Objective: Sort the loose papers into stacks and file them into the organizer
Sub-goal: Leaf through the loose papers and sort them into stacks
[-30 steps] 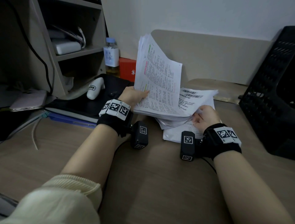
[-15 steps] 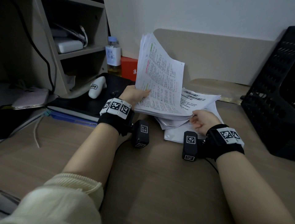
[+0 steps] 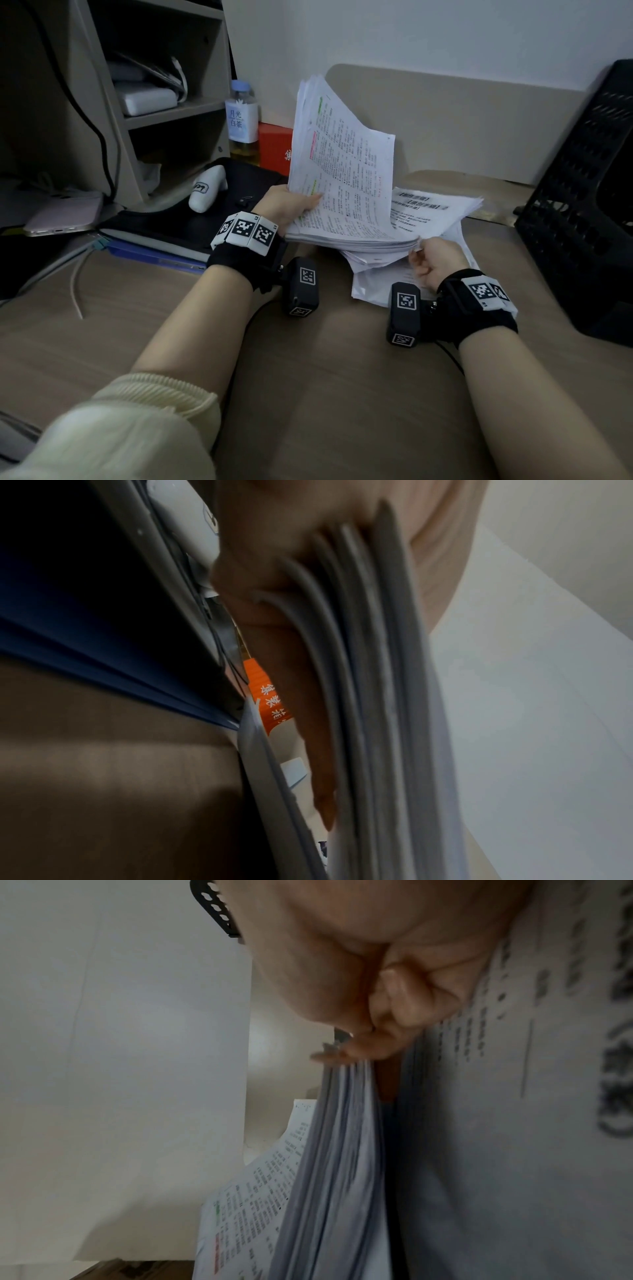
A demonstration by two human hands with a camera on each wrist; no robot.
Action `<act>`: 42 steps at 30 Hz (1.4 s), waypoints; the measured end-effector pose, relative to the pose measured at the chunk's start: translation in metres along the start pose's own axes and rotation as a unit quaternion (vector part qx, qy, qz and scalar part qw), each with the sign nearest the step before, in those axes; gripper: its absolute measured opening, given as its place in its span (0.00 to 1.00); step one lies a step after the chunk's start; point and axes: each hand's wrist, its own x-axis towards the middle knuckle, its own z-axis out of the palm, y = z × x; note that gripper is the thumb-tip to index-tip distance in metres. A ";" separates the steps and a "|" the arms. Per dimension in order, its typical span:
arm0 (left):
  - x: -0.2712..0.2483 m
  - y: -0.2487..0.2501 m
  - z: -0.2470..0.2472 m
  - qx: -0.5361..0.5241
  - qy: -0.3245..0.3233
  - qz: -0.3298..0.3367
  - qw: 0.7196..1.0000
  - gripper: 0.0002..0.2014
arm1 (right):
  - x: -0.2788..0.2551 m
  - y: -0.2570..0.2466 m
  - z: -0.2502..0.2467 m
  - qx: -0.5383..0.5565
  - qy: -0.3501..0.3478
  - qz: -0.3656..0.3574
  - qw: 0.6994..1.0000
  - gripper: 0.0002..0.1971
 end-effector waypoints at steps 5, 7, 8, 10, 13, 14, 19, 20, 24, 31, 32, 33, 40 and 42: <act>0.001 0.000 -0.001 -0.009 0.003 -0.003 1.000 0.20 | -0.006 -0.002 0.001 0.070 0.065 -0.114 0.989 0.17; 0.003 0.000 -0.004 -0.005 0.007 -0.002 1.000 0.21 | -0.008 -0.002 0.000 0.113 0.082 -0.134 0.981 0.15; 0.005 0.001 -0.006 -0.004 0.011 0.001 1.000 0.21 | -0.008 -0.001 -0.001 0.125 0.087 -0.139 0.978 0.14; 0.006 0.001 -0.010 0.002 0.021 0.000 1.000 0.22 | -0.008 -0.001 -0.001 0.137 0.094 -0.146 0.975 0.12; 0.012 0.001 -0.016 0.020 0.051 -0.001 0.999 0.22 | -0.009 -0.004 0.001 0.118 0.101 -0.185 0.970 0.13; 0.015 0.001 -0.018 0.020 0.061 0.001 0.998 0.21 | -0.010 -0.005 0.003 0.096 0.106 -0.213 0.966 0.14; 0.021 0.000 -0.022 0.011 0.082 0.002 0.997 0.20 | -0.013 -0.010 0.011 0.018 0.120 -0.358 0.926 0.14; 0.022 0.000 -0.021 0.007 0.081 0.002 0.997 0.20 | -0.015 -0.011 0.011 0.017 0.120 -0.381 0.917 0.15; 0.022 -0.001 -0.018 0.019 0.073 0.006 0.997 0.21 | -0.017 -0.012 0.008 0.066 0.131 -0.456 0.878 0.14; 0.019 -0.003 -0.015 0.020 0.068 0.001 0.998 0.20 | -0.028 -0.020 0.010 0.158 0.082 -0.434 0.883 0.12; 0.021 -0.004 -0.016 0.017 0.067 0.001 0.998 0.20 | -0.030 -0.021 0.010 0.167 0.075 -0.424 0.887 0.12; 0.019 -0.004 -0.017 0.021 0.064 -0.004 0.998 0.20 | -0.031 -0.022 0.011 0.174 0.070 -0.419 0.889 0.12; 0.020 -0.007 -0.019 0.030 0.048 0.005 0.998 0.24 | -0.031 -0.023 0.013 0.193 0.030 -0.379 0.905 0.11; 0.020 -0.007 -0.020 0.034 0.035 0.006 0.999 0.21 | -0.025 -0.020 0.013 0.179 -0.005 -0.322 0.930 0.11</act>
